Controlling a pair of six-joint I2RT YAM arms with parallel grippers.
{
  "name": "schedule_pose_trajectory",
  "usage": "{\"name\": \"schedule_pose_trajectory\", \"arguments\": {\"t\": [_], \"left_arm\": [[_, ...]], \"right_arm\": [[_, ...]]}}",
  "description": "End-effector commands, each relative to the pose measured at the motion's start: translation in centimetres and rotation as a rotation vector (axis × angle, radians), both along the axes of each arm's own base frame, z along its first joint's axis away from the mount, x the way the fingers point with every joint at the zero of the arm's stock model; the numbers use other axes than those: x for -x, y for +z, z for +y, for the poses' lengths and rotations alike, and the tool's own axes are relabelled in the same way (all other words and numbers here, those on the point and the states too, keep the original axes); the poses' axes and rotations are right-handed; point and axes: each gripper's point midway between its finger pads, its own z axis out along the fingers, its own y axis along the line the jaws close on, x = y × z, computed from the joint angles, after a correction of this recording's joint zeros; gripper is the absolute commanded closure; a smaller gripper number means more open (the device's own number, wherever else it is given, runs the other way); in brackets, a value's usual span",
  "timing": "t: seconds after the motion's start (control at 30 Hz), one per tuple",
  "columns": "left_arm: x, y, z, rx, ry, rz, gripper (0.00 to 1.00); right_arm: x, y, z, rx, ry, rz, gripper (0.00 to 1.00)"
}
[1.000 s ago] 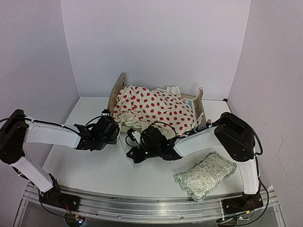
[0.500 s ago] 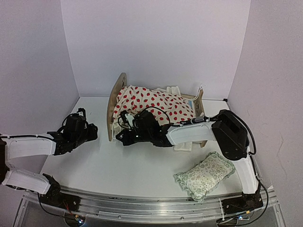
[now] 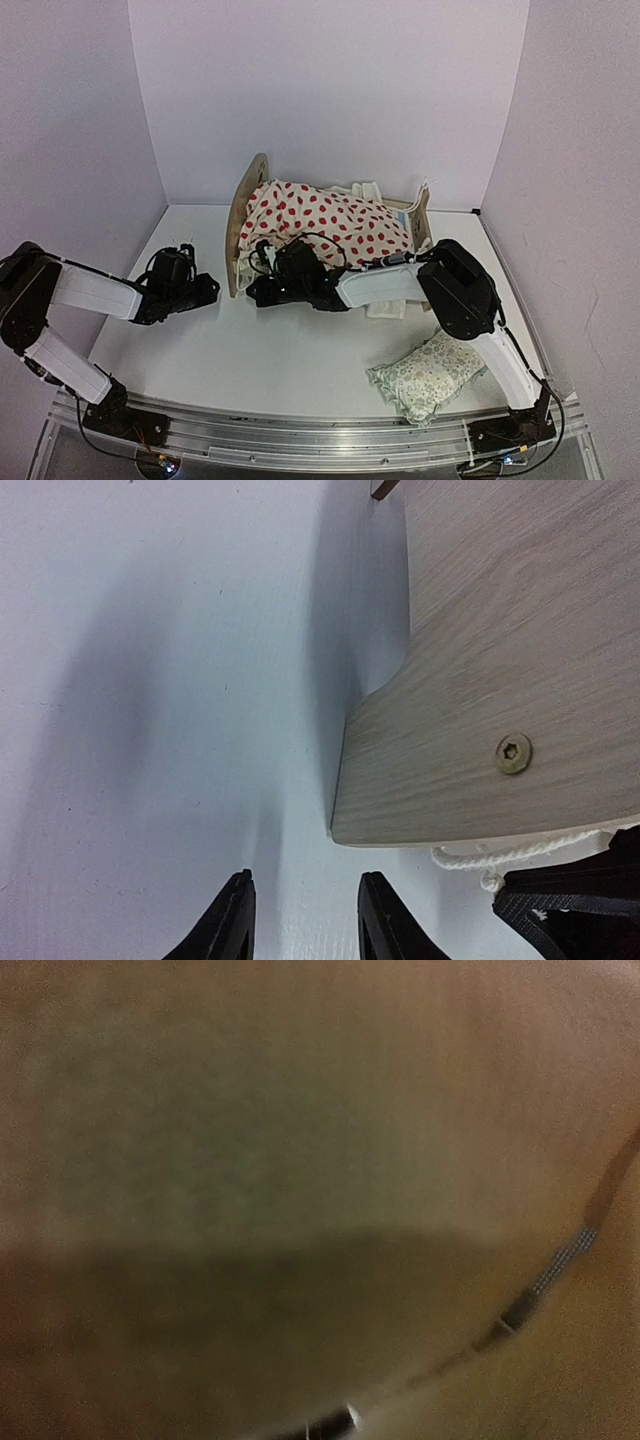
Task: Set up the pet bed
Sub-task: Cross the left ropes of the mattress at the bed frame base.
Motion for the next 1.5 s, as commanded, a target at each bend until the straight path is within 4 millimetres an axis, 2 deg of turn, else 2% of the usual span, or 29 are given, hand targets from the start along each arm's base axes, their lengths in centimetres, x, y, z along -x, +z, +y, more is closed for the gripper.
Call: {"name": "schedule_pose_trajectory", "arguments": {"t": [0.0, 0.17, 0.23, 0.33, 0.5, 0.7, 1.0, 1.47], "left_arm": [[-2.7, 2.3, -1.4, 0.087, -0.002, -0.076, 0.64], [-3.2, 1.9, -0.9, 0.138, 0.041, -0.062, 0.64], [-2.8, 2.3, -0.9, 0.194, 0.050, -0.079, 0.64], [-1.6, 3.5, -1.2, 0.268, 0.003, -0.175, 0.57], [-2.1, 2.6, -2.9, 0.151, -0.149, -0.165, 0.52], [-1.2, 3.7, -5.0, 0.217, -0.279, -0.227, 0.52], [-1.3, 4.5, -6.1, 0.226, -0.345, -0.266, 0.53], [-2.1, 3.6, -7.4, 0.253, -0.394, -0.276, 0.59]], "right_arm": [[-2.3, 2.3, 0.7, -0.067, -0.051, -0.031, 1.00], [-3.1, 2.4, 0.4, -0.099, -0.109, -0.040, 1.00], [-3.4, 2.6, 0.0, -0.141, -0.148, -0.045, 1.00], [-4.1, 3.1, -0.8, -0.201, -0.219, -0.053, 1.00], [-4.7, 3.1, -1.7, -0.229, -0.300, -0.034, 1.00], [-3.6, 4.0, -1.7, -0.244, -0.255, -0.007, 1.00], [-1.2, 4.0, -2.8, -0.224, -0.188, 0.040, 1.00], [-0.2, 6.4, -0.8, -0.273, -0.072, 0.058, 1.00]]}}
